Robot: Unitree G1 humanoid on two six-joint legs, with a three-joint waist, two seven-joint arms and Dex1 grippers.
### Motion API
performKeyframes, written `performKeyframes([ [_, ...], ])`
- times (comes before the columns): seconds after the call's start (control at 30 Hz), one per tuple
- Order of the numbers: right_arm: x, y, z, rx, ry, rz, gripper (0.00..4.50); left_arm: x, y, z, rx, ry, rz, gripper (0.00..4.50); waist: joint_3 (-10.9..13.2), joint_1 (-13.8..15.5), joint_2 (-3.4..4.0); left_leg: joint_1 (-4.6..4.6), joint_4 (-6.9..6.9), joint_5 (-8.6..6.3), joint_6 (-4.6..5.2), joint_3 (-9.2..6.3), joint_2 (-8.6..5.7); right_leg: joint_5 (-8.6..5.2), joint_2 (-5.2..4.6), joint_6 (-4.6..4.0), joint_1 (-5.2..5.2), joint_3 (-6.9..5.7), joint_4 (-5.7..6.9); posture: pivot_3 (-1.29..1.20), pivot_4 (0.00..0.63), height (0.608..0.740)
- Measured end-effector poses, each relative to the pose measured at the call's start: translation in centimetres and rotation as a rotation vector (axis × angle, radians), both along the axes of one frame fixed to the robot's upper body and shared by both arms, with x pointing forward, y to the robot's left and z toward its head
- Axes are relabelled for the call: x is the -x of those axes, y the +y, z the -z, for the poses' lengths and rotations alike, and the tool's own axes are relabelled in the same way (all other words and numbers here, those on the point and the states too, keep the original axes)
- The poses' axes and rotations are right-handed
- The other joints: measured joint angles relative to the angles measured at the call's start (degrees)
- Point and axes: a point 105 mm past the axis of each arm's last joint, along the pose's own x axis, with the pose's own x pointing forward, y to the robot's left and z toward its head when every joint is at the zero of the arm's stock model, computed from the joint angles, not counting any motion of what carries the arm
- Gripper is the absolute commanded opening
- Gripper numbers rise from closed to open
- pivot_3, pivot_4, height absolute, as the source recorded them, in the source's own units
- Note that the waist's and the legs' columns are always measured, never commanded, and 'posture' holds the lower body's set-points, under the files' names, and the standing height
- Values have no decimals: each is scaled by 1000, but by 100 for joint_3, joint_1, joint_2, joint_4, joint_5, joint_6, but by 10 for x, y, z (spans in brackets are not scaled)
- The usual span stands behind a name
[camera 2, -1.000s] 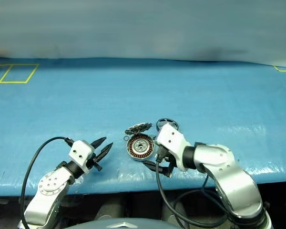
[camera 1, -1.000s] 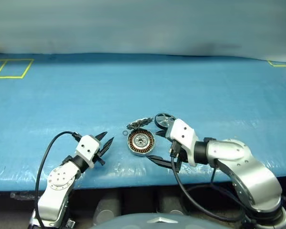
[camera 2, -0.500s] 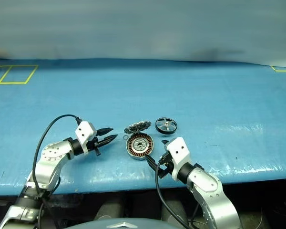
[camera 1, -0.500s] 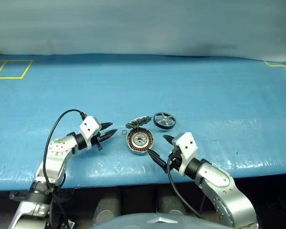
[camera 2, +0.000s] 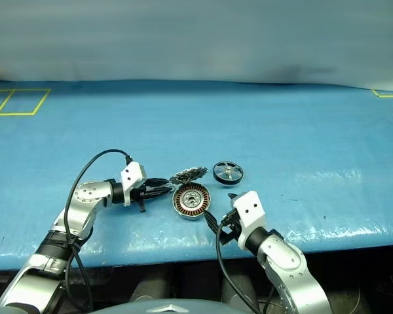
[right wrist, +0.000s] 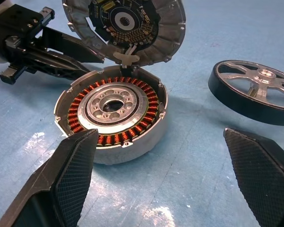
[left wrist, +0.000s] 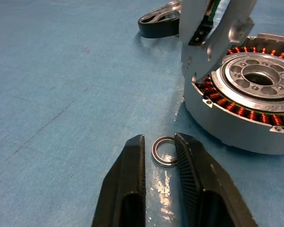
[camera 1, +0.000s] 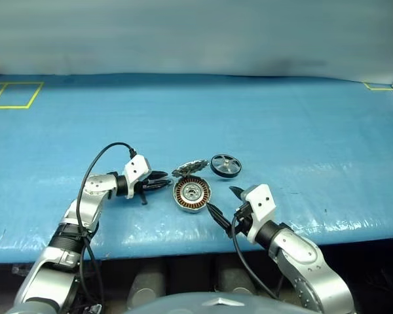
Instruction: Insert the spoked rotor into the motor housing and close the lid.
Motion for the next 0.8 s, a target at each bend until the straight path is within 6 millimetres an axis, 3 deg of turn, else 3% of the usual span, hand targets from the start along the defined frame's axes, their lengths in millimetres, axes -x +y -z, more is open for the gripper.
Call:
performKeyframes([
  [0.17, -2, -1, -1, 6, -5, 15, 4500, 0, 4, -2, -26, -23, 12, 4097, 0, 10, 0, 0, 1, 0, 0, -1, 0, 1, 0, 1, 1, 0, 0, 0, 150, 740],
  [0.8, -7, -3, -6, 11, -29, 27, 4500, -10, -13, 3, -46, 11, 52, 4097, 0, 18, -1, -2, 4, 0, 1, -2, -3, 3, 1, 4, 3, 0, 1, 0, 150, 740],
])
